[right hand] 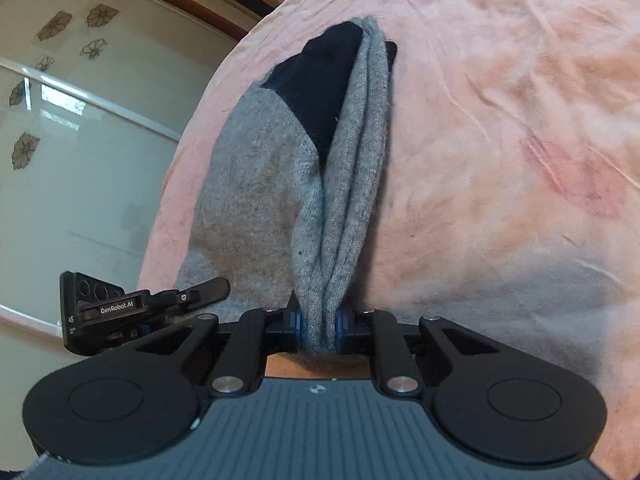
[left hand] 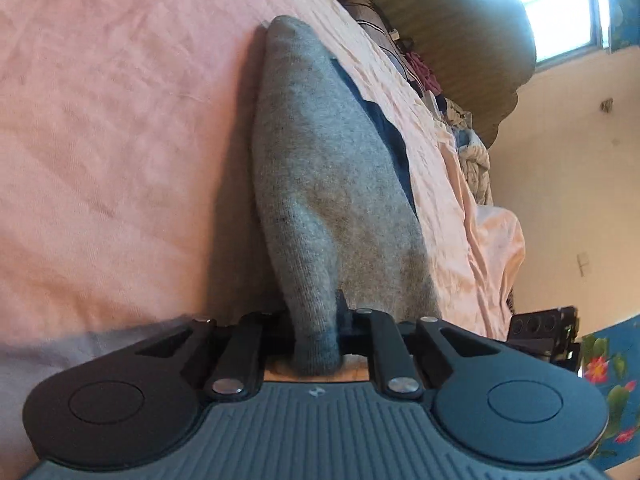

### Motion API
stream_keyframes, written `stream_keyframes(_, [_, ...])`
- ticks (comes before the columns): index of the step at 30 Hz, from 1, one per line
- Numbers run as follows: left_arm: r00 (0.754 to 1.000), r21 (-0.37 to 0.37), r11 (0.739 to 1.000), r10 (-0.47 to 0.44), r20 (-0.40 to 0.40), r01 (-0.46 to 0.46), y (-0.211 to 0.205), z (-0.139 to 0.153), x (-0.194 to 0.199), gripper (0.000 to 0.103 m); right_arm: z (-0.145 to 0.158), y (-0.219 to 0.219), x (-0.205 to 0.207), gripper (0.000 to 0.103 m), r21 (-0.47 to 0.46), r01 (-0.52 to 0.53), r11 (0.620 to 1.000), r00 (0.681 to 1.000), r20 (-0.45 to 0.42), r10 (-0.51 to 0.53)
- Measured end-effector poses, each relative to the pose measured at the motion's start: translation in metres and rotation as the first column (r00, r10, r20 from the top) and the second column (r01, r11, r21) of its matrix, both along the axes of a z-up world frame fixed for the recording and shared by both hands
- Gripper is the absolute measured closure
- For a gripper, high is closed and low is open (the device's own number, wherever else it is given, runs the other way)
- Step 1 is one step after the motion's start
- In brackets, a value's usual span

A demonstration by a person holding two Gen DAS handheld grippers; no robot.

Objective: Fold small clothes

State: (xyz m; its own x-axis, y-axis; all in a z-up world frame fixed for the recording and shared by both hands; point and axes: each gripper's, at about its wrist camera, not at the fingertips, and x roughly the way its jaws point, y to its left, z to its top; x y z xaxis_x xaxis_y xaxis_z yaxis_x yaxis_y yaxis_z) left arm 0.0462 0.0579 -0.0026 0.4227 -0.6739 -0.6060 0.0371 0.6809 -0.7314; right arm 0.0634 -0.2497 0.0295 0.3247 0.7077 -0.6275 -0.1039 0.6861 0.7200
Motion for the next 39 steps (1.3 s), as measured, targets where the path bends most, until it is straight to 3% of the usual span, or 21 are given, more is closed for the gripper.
stream_keyframes(3, [0.993,0.069,0.995,-0.072,0.095,0.066,-0.003,0.025,-0.022,0.092,0.018,-0.004,-0.016,0.083,-0.017,-0.065,0.998,0.996,0.068,0.066])
stream_keyframes(6, [0.989,0.204,0.973,-0.127,0.079,0.109,-0.007,0.014,-0.032,0.087,0.009,-0.005,-0.023,0.081,-0.089,-0.074,0.993,0.995,0.065,0.08])
stream_keyframes(8, [0.986,0.177,0.977,-0.139,0.091,0.122,-0.001,0.013,-0.036,0.082,0.005,-0.013,-0.018,0.066,-0.025,-0.044,0.999,0.997,0.06,0.046])
stream_keyframes(9, [0.986,0.166,0.978,-0.145,0.086,0.129,0.002,0.019,-0.03,0.069,0.009,-0.02,-0.014,0.059,-0.001,-0.007,1.0,0.998,0.068,0.007])
stream_keyframes(11, [0.982,0.142,0.985,-0.123,0.143,0.103,0.01,0.035,-0.026,0.029,0.026,-0.041,-0.003,0.026,0.064,0.074,0.995,0.987,0.142,-0.082])
stream_keyframes(12, [0.975,0.134,0.989,-0.087,0.203,0.061,0.017,0.044,-0.024,0.01,0.031,-0.047,0.007,0.022,0.097,0.098,0.99,0.98,0.165,-0.113])
stream_keyframes(13, [0.968,0.13,0.991,-0.051,0.247,0.019,0.019,0.051,-0.017,0.006,0.036,-0.052,0.02,0.021,0.117,0.122,0.986,0.975,0.171,-0.141])
stream_keyframes(17, [0.981,0.083,0.995,0.047,0.189,-0.063,0.022,0.043,0.052,0.007,0.03,-0.053,0.084,0.022,0.072,0.181,0.981,0.972,0.139,-0.189])
stream_keyframes(21, [0.99,0.183,0.983,0.005,0.139,-0.031,-0.005,0.023,0.107,0.009,0.004,-0.021,0.135,0.022,0.013,0.165,0.986,0.984,0.073,-0.165])
stream_keyframes(23, [0.989,0.242,0.97,-0.026,0.146,-0.01,-0.021,0.019,0.12,0.031,0.002,-0.001,0.143,0.027,-0.009,0.128,0.992,0.987,0.102,-0.127])
stream_keyframes(24, [0.987,0.291,0.957,-0.04,0.155,-0.007,-0.028,0.021,0.124,0.063,0.003,0.007,0.143,0.039,-0.042,0.113,0.993,0.987,0.119,-0.107])
stream_keyframes(25, [0.983,0.324,0.946,-0.047,0.178,-0.014,-0.032,0.024,0.124,0.073,0.006,0.014,0.145,0.078,-0.105,0.099,0.99,0.986,0.143,-0.083])
stream_keyframes(26, [0.977,0.358,0.933,-0.043,0.209,-0.036,-0.035,0.029,0.121,0.076,0.011,0.019,0.144,0.078,-0.155,0.094,0.983,0.977,0.203,-0.061])
stream_keyframes(27, [0.969,0.401,0.915,-0.064,0.24,-0.039,-0.041,0.034,0.116,0.077,0.017,0.022,0.139,0.079,-0.2,0.083,0.976,0.963,0.269,-0.027])
stream_keyframes(29, [0.936,0.557,0.829,-0.157,0.316,-0.049,-0.061,0.034,0.102,0.077,0.012,0.026,0.131,0.08,-0.282,0.08,0.956,0.947,0.321,0.016])
stream_keyframes(31, [0.88,0.671,0.735,-0.253,0.402,-0.095,-0.08,0.029,0.085,0.076,-0.001,0.015,0.129,0.081,-0.213,0.122,0.969,0.945,0.323,-0.048])
stream_keyframes(32, [0.869,0.682,0.722,-0.258,0.423,-0.117,-0.084,0.029,0.078,0.075,-0.003,0.008,0.129,0.078,-0.162,0.144,0.976,0.949,0.302,-0.09])
stream_keyframes(33, [0.87,0.671,0.731,-0.241,0.429,-0.128,-0.082,0.032,0.073,0.073,-0.003,0.002,0.128,0.075,-0.126,0.162,0.979,0.953,0.278,-0.122])
stream_keyframes(35, [0.89,0.616,0.776,-0.18,0.419,-0.133,-0.07,0.041,0.063,0.061,0.004,-0.006,0.116,0.047,-0.1,0.187,0.977,0.96,0.23,-0.161])
stream_keyframes(37, [0.918,0.496,0.859,-0.091,0.387,-0.124,-0.048,0.047,0.049,0.043,0.014,-0.01,0.094,0.028,-0.099,0.162,0.982,0.966,0.22,-0.137])
stream_keyframes(39, [0.954,0.327,0.941,-0.02,0.298,-0.083,-0.025,0.042,0.033,0.038,0.015,-0.009,0.069,0.028,-0.11,0.094,0.989,0.979,0.189,-0.072])
